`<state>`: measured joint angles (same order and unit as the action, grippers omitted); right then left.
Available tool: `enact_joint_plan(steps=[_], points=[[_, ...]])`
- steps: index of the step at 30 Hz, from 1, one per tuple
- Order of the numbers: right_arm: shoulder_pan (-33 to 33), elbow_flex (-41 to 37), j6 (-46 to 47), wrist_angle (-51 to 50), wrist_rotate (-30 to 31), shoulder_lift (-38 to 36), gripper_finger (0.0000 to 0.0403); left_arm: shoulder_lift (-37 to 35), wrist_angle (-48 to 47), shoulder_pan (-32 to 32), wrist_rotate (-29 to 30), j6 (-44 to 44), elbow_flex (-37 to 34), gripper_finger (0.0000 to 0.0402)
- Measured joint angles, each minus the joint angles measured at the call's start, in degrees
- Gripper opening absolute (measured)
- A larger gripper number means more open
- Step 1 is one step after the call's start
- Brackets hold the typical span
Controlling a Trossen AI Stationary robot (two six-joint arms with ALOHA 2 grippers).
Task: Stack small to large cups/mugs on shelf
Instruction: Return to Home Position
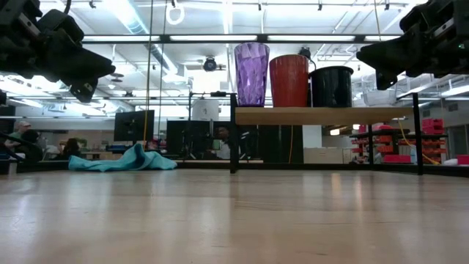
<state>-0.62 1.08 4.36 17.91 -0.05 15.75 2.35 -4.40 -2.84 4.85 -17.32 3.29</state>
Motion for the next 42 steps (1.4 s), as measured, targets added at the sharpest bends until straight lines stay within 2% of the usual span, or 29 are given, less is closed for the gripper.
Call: enact_joint_plan(steps=[42], points=[[0.00, 0.00, -0.01, -0.02, 0.02, 0.00, 0.0065, -0.01, -0.02, -0.01, -0.01, 0.01, -0.02, 0.0072]])
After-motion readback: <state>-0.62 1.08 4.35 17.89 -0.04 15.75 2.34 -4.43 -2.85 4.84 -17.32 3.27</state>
